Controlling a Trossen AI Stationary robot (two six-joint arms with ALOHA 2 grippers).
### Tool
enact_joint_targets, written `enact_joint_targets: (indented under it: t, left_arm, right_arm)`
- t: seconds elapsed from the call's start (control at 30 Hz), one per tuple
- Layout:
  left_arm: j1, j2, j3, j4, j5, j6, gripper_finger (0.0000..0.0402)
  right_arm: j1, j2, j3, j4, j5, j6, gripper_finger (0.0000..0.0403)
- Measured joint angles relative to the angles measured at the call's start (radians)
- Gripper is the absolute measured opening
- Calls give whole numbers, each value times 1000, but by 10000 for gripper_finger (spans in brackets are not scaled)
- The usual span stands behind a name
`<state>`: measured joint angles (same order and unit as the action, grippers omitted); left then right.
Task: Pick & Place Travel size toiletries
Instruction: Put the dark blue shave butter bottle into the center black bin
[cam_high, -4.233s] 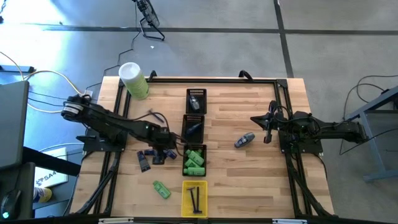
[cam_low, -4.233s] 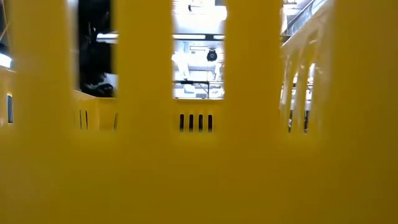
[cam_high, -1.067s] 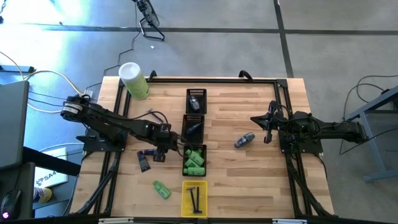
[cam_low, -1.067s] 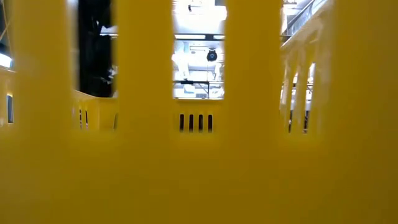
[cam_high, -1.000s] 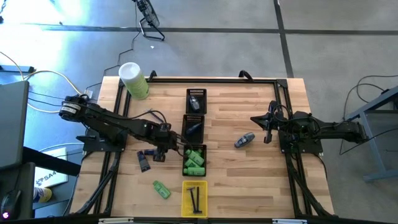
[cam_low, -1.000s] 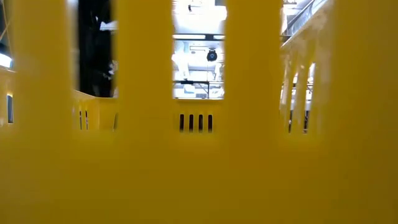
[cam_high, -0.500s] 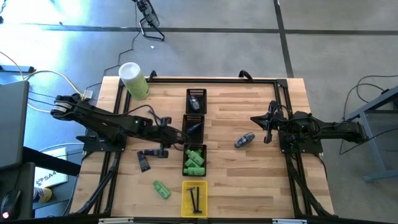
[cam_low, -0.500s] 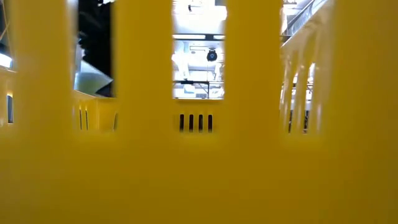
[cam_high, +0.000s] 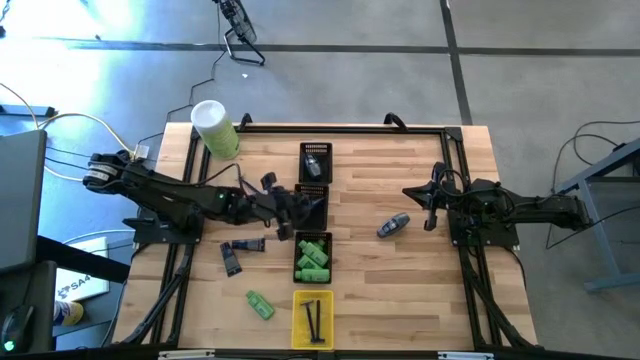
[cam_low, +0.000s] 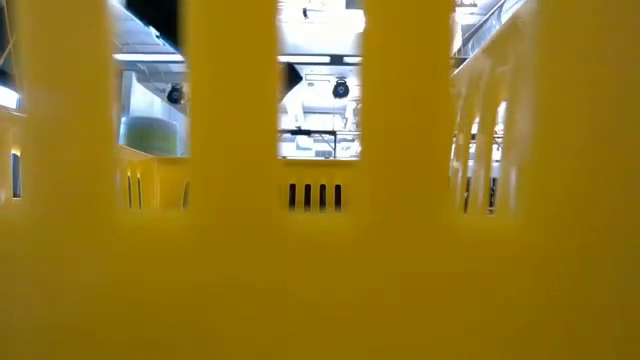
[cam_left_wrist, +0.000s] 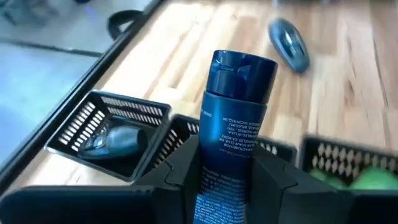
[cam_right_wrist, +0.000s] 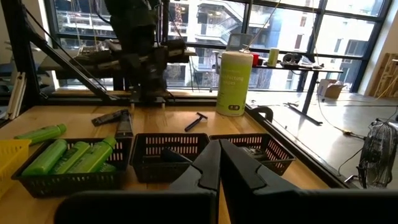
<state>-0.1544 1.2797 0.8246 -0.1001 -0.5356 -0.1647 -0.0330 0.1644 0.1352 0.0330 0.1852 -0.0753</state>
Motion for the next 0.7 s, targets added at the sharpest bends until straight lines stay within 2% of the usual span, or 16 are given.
enact_joint_targets:
  t: [0.33, 0.5, 0.7]
  left_arm:
    - [103, 82, 0, 46, 8, -532, 99]
    - [117, 170, 0, 72, 10, -642, 99]
    - [115, 239, 0, 146, 13, -679, 99]
  right_arm:
    - [0, 0, 0, 0, 0, -5, 2]
    - [0, 0, 0, -2, 0, -8, 2]
    - [0, 0, 0, -1, 7, -8, 2]
